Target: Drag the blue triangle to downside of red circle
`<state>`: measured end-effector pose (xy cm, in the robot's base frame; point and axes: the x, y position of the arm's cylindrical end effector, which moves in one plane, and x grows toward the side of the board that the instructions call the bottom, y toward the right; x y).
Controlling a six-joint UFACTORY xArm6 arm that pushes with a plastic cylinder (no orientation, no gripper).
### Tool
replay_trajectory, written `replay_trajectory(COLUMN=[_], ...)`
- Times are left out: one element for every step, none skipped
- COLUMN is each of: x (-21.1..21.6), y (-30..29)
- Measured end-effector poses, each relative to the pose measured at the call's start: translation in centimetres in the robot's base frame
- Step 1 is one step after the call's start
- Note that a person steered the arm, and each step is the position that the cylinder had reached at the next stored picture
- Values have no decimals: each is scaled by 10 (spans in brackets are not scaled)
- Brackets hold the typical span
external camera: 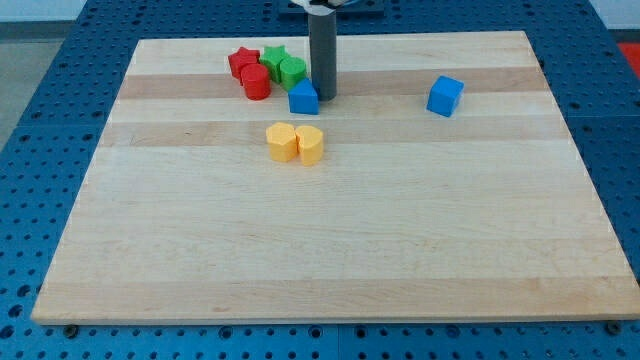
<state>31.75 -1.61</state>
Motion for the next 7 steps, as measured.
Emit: replay_trajectory(x=[-1, 0, 7, 25, 35, 41, 53], y=[-27, -57, -85, -101, -117, -142, -150])
